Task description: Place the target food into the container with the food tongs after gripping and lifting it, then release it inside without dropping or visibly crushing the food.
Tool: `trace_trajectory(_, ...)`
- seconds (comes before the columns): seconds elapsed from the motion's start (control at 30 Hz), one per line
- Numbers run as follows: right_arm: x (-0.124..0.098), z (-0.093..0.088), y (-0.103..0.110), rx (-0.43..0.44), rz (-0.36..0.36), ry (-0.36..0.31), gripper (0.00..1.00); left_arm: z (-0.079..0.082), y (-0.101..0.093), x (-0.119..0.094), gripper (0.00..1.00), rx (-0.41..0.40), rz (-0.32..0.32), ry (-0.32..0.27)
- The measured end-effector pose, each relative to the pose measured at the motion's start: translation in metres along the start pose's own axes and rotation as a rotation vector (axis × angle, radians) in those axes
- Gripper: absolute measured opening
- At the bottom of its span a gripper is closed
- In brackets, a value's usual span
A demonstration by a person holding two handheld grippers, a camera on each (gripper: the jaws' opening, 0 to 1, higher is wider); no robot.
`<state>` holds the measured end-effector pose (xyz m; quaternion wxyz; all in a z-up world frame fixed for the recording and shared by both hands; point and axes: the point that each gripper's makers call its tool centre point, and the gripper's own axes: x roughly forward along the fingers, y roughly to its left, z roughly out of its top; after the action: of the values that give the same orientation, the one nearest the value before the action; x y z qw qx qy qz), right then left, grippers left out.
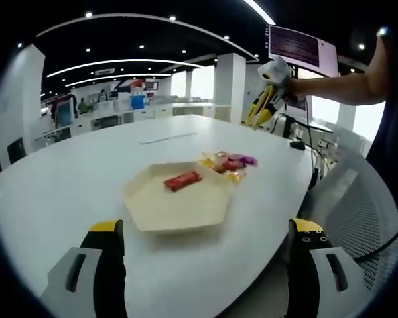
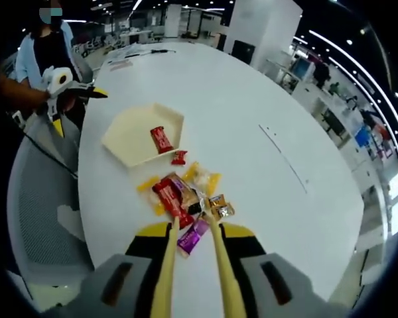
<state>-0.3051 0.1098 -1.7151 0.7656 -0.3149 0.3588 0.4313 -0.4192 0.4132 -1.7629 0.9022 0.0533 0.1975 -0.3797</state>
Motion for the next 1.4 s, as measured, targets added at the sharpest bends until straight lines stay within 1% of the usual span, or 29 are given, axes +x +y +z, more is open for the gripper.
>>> trace_trajectory(0.27,0.003,-0.001,-0.004,0.012,-0.002,0.000,0.27,-0.001,0.002,0.000,1.00,-0.004,0.006,0.002)
trace_trajectory(0.5,0.011,-0.008,-0.004,0.020,-0.007,0.013,0.27,-0.001,0.002,0.000,1.00,-0.007,0.008,0.001)
trace_trajectory(0.73,0.026,-0.022,-0.005,0.060,-0.002,0.025,0.27,-0.002,0.002,0.000,1.00,-0.008,0.008,0.005)
trace_trajectory(0.9,0.037,-0.031,-0.005,0.076,-0.014,0.030,0.27,-0.001,0.003,0.001,1.00,-0.005,0.009,0.005)
trace_trajectory(1.27,0.055,-0.038,-0.007,0.122,-0.015,0.035,0.28,-0.002,0.003,0.000,1.00,-0.010,0.013,0.007)
trace_trajectory(1.3,0.057,-0.039,-0.008,0.134,-0.015,0.039,0.28,-0.002,0.004,0.000,1.00,-0.011,0.014,0.006)
trace_trajectory(1.33,0.059,-0.042,-0.006,0.165,0.002,0.043,0.28,-0.002,0.004,0.000,1.00,-0.012,0.015,0.007)
trace_trajectory(1.4,0.063,-0.044,-0.008,0.178,-0.003,0.042,0.28,-0.002,0.005,0.000,1.00,-0.014,0.017,0.006)
